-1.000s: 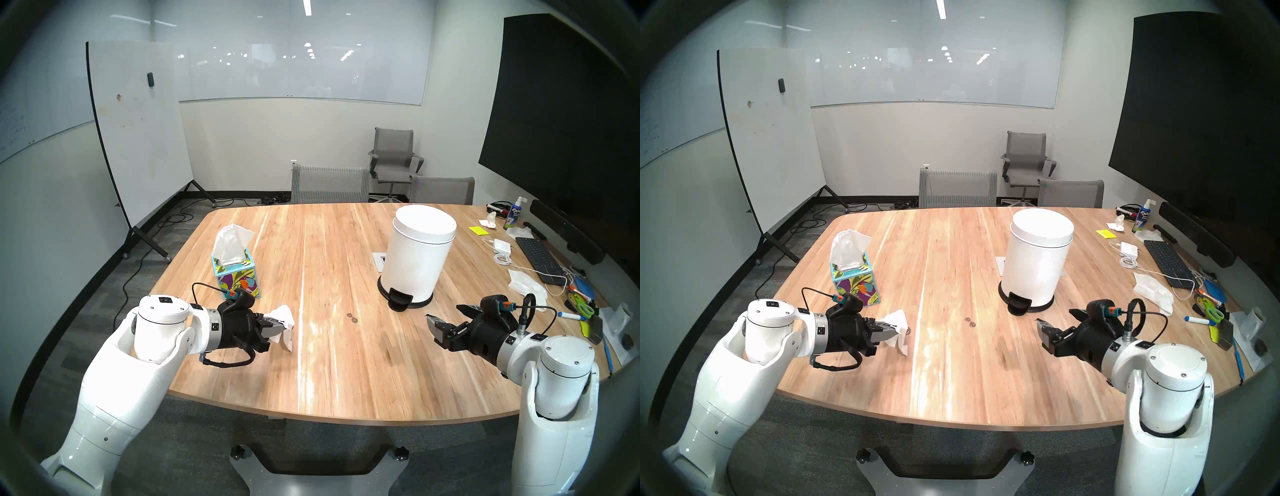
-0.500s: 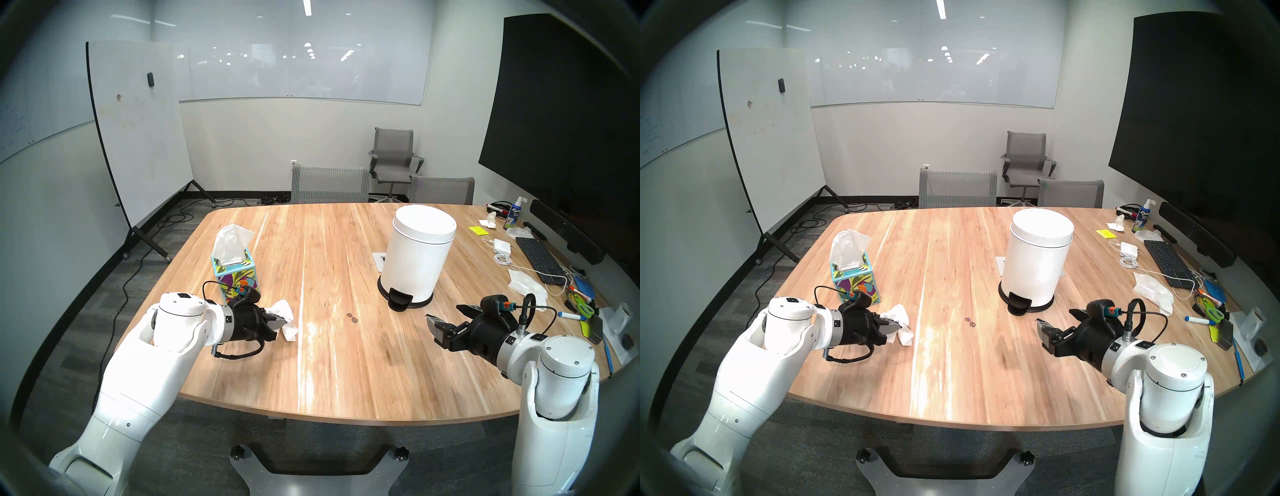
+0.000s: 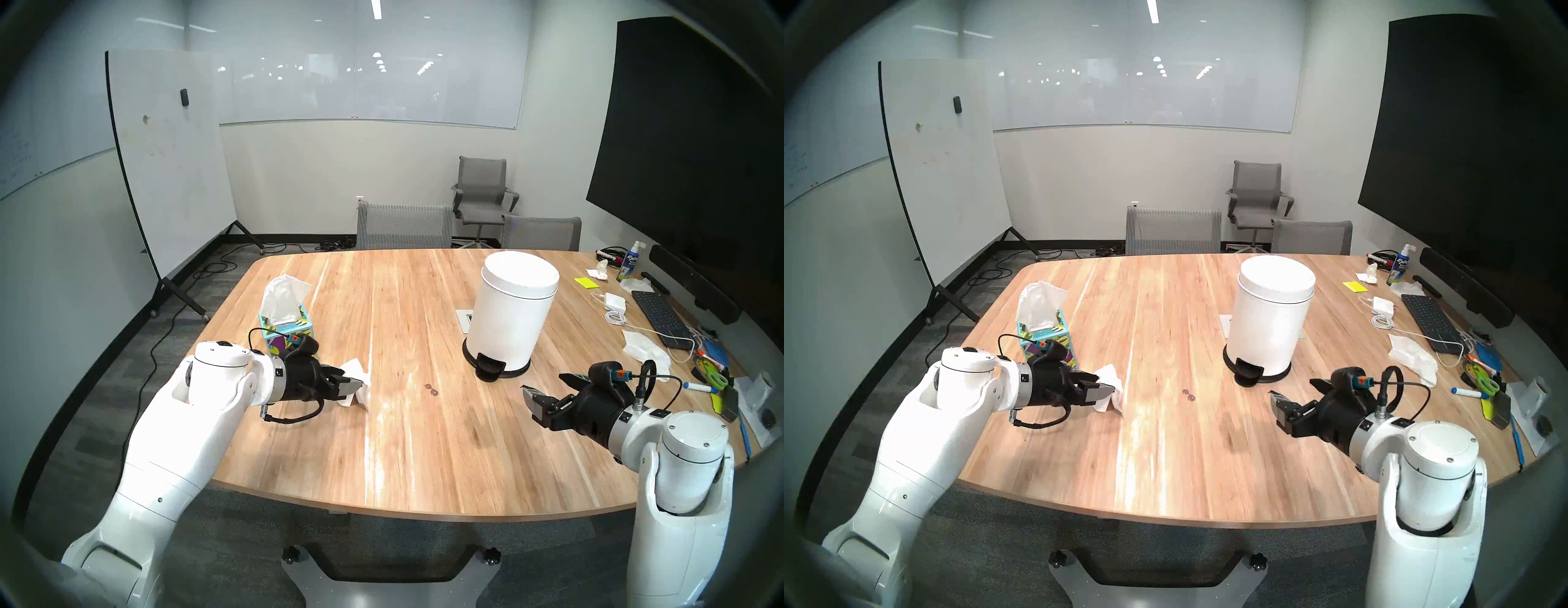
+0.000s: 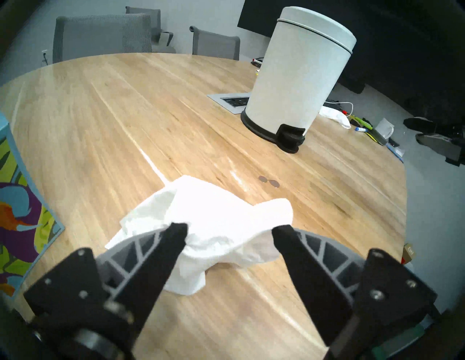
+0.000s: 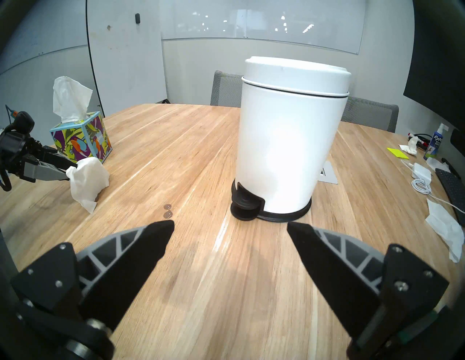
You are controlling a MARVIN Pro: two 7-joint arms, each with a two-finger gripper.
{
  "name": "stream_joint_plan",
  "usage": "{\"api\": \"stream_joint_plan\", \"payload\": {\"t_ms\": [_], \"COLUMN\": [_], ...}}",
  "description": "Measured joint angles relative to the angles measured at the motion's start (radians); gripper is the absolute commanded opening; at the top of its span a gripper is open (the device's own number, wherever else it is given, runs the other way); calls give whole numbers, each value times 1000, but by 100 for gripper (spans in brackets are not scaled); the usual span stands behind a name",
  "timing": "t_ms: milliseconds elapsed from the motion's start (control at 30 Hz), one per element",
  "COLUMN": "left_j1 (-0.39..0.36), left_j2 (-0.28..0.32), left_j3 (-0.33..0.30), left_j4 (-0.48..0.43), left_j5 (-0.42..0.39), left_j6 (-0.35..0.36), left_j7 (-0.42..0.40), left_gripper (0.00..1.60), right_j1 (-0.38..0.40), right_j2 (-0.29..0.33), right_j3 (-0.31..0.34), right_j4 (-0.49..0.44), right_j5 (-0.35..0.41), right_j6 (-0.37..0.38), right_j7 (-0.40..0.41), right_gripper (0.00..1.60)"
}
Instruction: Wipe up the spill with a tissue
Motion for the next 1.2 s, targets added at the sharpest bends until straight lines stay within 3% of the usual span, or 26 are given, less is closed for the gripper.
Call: {"api": "stream_joint_plan", "payload": {"t_ms": [100, 200, 333, 800, 1200], "left_j1": [15, 32, 60, 71, -15], "left_j2": [14, 25, 41, 50, 57], "left_j3": [-16, -35, -64, -80, -113], "left_j4": [-38, -74, -116, -117, -94], "left_j5": [-15, -26, -40, -47, -92], "left_j6": [18, 36, 60, 66, 161], "left_j7": [-21, -34, -48, -59, -86], "left_gripper": [138, 160, 160, 160, 160], "right_j1": [0, 0, 0, 0, 0], "right_j2": [0, 0, 0, 0, 0], "right_j3": [0, 0, 0, 0, 0], "right_j4": [0, 0, 0, 0, 0], "right_j5": [0, 0, 0, 0, 0], "right_j6": [0, 0, 0, 0, 0], "right_j7": [0, 0, 0, 0, 0], "right_gripper": [160, 160, 160, 160, 160]}}
